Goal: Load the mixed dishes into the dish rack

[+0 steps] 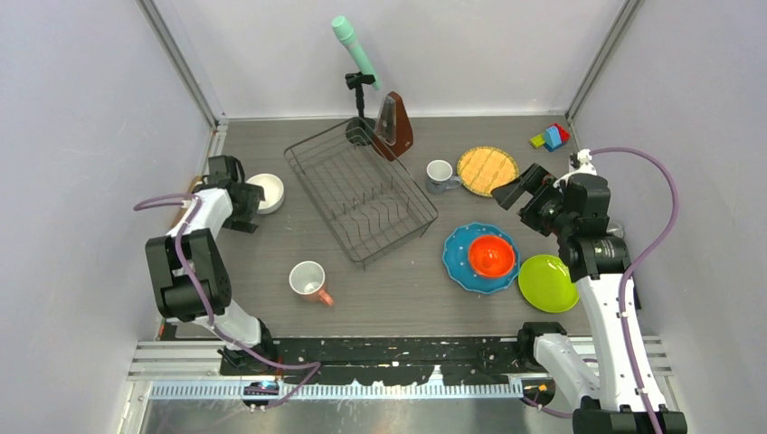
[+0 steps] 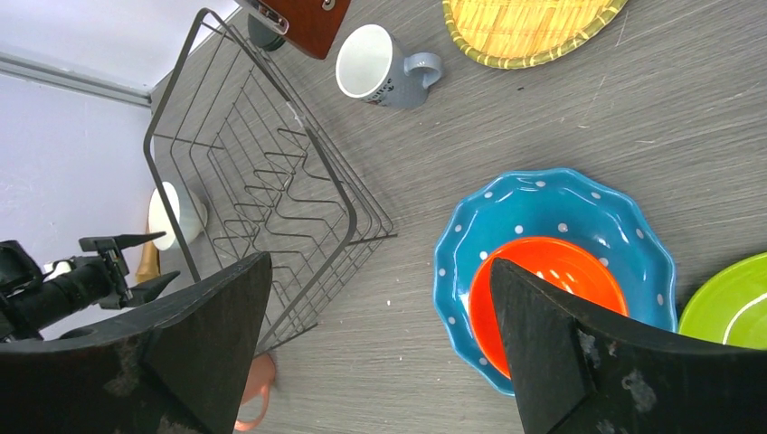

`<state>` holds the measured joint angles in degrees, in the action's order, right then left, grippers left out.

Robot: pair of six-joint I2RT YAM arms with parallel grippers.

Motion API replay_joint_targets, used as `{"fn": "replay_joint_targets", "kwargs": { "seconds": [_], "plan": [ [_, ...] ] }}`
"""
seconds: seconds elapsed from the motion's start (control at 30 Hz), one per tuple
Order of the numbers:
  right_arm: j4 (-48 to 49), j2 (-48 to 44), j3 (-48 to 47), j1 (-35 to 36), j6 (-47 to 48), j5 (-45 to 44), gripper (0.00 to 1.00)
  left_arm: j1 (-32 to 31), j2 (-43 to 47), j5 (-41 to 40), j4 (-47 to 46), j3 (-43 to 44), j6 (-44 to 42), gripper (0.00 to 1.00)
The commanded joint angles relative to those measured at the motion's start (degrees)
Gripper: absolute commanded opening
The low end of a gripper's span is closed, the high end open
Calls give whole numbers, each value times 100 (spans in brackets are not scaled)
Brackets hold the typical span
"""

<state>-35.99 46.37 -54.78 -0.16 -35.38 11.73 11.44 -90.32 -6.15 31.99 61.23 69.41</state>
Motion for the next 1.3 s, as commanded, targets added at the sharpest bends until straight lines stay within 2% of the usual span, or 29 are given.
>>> {"fn": "replay_joint_targets", "kwargs": {
  "seconds": [0.0, 0.07, 0.17, 0.2, 0.23, 0.33, 0.37, 0.53, 0.7, 0.8, 0.87, 0.9, 1.03, 1.2, 1.27],
  "plan": [
    [259, 107, -94, 16, -75, 158, 96, 42, -291, -193, -424, 154, 565, 67],
    [246, 159, -116, 16, -89, 163, 96, 42, -429, -154, -451, 173, 625, 55],
    [241, 219, -129, 16, -108, 192, 96, 42, -577, -156, -357, 226, 589, 49],
    [246, 240, -133, 16, -116, 200, 96, 42, -613, -201, -307, 242, 568, 44],
    [251, 249, -150, 16, -122, 219, 96, 42, -637, -263, -235, 252, 566, 37],
    [257, 282, -174, 16, -152, 224, 95, 42, -626, -323, -142, 347, 442, 5],
    [265, 288, -186, 16, -178, 229, 95, 41, -577, -337, -53, 392, 410, 0],
    [500, 386, -170, 16, -257, 670, 95, -10, 95, 17, -152, 211, 313, 0],
    [1449, 672, -67, 135, -801, 1618, 99, -34, 1273, 87, -308, -108, 394, 0],
    [2321, 917, -72, 245, -1378, 2080, 100, -28, 1644, 27, 161, 253, -37, 0],
    [2635, 1108, -181, 423, -1620, 2084, 100, -33, 1774, 263, 366, 518, -301, 0],
    [2699, 1222, -239, 510, -1594, 2033, 100, -29, 1817, 458, 385, 599, -457, 0],
    [2927, 1560, -563, 1408, -1251, 1560, 100, -45, 1918, 2153, 46, 588, -521, 0],
    [4002, 1891, -484, 2321, -926, 1114, 100, -434, 1738, 4233, -1706, 24, 276, 0],
    [4497, 1920, -371, 2697, -504, 944, 100, -786, 1533, 4665, -1845, 119, 307, 0]
  ]
}}
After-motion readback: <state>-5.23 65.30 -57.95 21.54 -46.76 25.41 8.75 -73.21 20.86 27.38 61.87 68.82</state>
